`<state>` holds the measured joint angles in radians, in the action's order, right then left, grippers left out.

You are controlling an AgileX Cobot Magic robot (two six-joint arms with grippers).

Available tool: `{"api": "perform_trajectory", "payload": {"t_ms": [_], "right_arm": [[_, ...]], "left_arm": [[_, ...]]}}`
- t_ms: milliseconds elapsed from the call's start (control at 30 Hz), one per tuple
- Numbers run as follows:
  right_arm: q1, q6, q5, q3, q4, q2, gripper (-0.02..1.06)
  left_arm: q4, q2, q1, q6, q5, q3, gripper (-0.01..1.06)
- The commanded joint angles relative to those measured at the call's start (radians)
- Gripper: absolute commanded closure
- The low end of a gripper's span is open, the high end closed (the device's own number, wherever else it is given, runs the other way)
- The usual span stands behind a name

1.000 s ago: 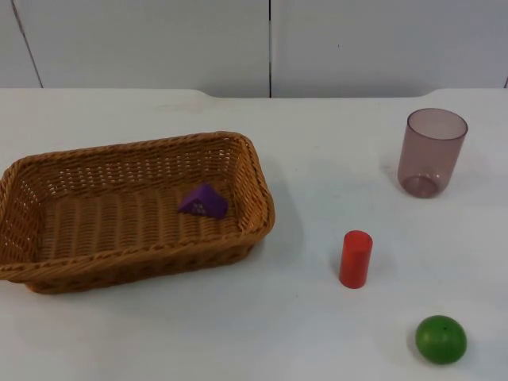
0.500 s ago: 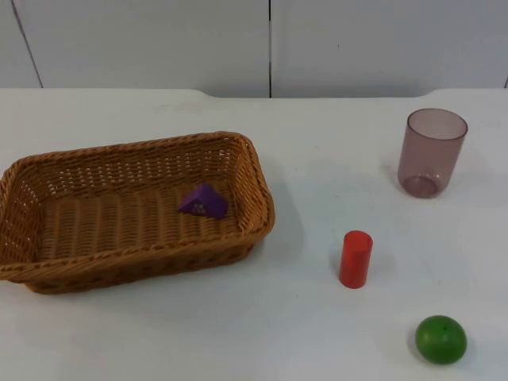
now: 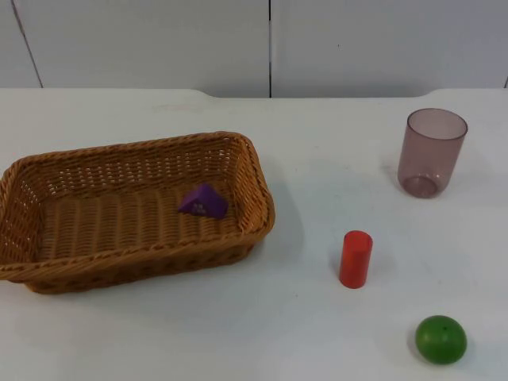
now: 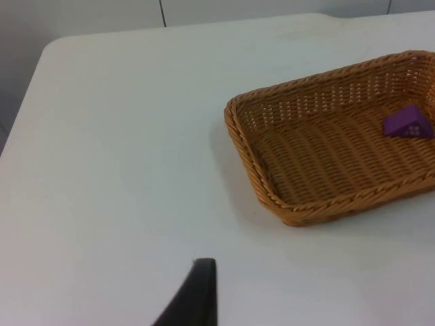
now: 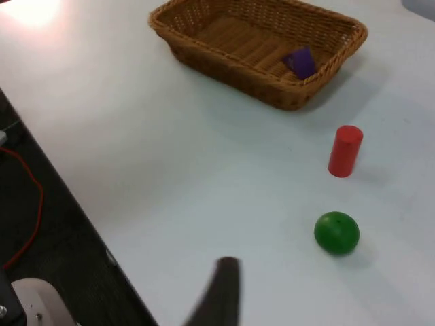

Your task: Pick up the basket with the left hand and place the triangular block into the basket with the right hand.

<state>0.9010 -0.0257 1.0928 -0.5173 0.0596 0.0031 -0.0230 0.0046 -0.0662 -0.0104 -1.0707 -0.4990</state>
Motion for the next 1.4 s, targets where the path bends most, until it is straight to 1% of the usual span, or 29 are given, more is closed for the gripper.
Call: {"api": "perform_trajectory", "payload": {"t_ms": [0, 33, 67, 533, 667, 700, 733, 833, 867, 1000, 1033, 1067, 1100, 1167, 1200, 1367], "right_arm": [[0.004, 0.018, -0.014, 0.001, -0.01, -0.003, 0.04], [0.004, 0.018, -0.014, 0.001, -0.01, -0.003, 0.04], [0.004, 0.018, -0.014, 0.001, -0.01, -0.003, -0.01], [0.002, 0.009, -0.014, 0.001, -0.016, -0.003, -0.01], [-0.05, 0.009, -0.016, 0.001, -0.017, -0.003, -0.01], [-0.05, 0.009, -0.016, 0.001, -0.017, -0.003, -0.01], [-0.073, 0.009, -0.016, 0.001, -0.017, -0.003, -0.01], [-0.185, 0.009, -0.016, 0.001, -0.017, -0.003, -0.01], [-0.185, 0.009, -0.016, 0.001, -0.017, -0.003, -0.01], [-0.358, 0.009, -0.016, 0.001, -0.017, -0.003, -0.01], [-0.358, 0.009, -0.016, 0.001, -0.017, -0.003, -0.01], [-0.413, 0.009, -0.016, 0.001, -0.017, -0.003, -0.01], [-0.433, 0.009, -0.016, 0.001, -0.017, -0.003, -0.01], [-0.522, 0.009, -0.016, 0.001, -0.017, -0.003, -0.01], [-0.522, 0.009, -0.016, 0.001, -0.017, -0.003, -0.01], [-0.655, 0.009, -0.016, 0.001, -0.017, -0.003, -0.01]], "left_arm": [[-0.005, -0.005, -0.003, 0.0, -0.004, 0.004, 0.0], [-0.005, -0.005, -0.003, 0.0, -0.004, 0.004, 0.0], [-0.005, -0.005, -0.003, 0.0, -0.004, 0.004, 0.0], [0.0, -0.005, -0.003, 0.001, -0.004, 0.004, 0.0], [-0.009, -0.005, -0.003, 0.002, -0.004, 0.004, 0.0], [-0.009, -0.005, -0.003, 0.002, -0.004, 0.004, 0.0], [-0.009, -0.005, -0.003, 0.002, -0.004, 0.004, 0.0], [-0.011, -0.005, -0.003, 0.002, -0.004, 0.004, 0.0], [-0.011, -0.005, -0.003, 0.002, -0.004, 0.004, 0.0], [-0.011, -0.005, -0.003, 0.002, -0.004, 0.004, 0.0], [-0.011, -0.005, -0.003, 0.002, -0.004, 0.004, 0.0], [-0.011, -0.005, -0.003, 0.002, -0.004, 0.004, 0.0], [-0.011, -0.005, -0.003, 0.002, -0.004, 0.004, 0.0], [-0.011, -0.005, -0.003, 0.002, -0.004, 0.004, 0.0], [-0.011, -0.005, -0.003, 0.002, -0.004, 0.004, 0.0], [-0.011, -0.005, -0.003, 0.002, -0.004, 0.004, 0.0]]}}
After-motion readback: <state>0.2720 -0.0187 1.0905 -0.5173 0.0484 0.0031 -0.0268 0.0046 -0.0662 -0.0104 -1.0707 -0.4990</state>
